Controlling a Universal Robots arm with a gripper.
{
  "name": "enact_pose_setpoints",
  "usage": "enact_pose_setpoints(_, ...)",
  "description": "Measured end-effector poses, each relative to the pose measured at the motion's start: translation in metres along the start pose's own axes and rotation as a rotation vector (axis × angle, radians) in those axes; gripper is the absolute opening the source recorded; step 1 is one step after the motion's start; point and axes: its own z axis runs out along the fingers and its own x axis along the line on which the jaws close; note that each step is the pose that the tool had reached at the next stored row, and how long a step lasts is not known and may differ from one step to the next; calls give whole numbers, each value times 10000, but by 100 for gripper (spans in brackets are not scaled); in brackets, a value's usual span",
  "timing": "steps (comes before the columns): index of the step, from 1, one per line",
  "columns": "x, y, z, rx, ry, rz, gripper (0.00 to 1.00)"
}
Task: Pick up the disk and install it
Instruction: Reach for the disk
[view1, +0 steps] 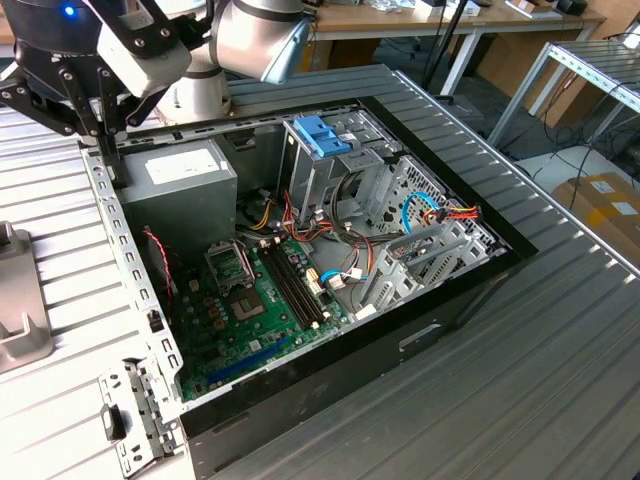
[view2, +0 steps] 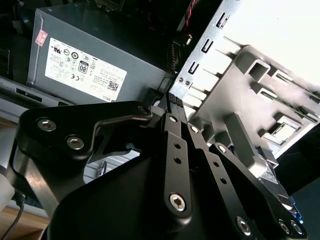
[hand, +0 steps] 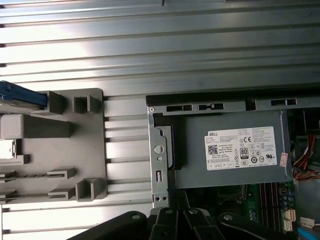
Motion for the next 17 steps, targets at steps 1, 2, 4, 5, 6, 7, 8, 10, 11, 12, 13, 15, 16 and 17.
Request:
enact_pose_setpoints(1, 9, 0, 0, 0, 0, 0, 10)
enact_pose_setpoints(2, 16, -1, 0, 0, 0, 1, 10)
enact_pose_setpoints(4, 33, -2, -1, -1, 0, 0, 10)
enact_pose_setpoints(5, 44, -3, -1, 0, 0, 1, 10)
enact_pose_setpoints(6, 53, -4, -1, 0, 0, 0, 10)
enact_pose_setpoints(7, 64, -5, -2, 0, 0, 0, 10)
enact_pose_setpoints(8, 74, -5, -2, 0, 0, 0, 10)
enact_pose_setpoints(10, 97, -7, -3, 0, 0, 0, 10)
enact_pose_setpoints(11, 103, -8, -3, 0, 0, 0, 10)
enact_pose_setpoints(12, 116, -9, -3, 0, 0, 0, 10)
enact_pose_setpoints(13, 125, -9, -3, 0, 0, 0, 10)
enact_pose_setpoints(15, 147, -11, -4, 0, 0, 0, 10)
enact_pose_setpoints(16, 160, -12, -4, 0, 0, 0, 10)
enact_pose_setpoints(17, 173, -13, -5, 0, 0, 0, 10)
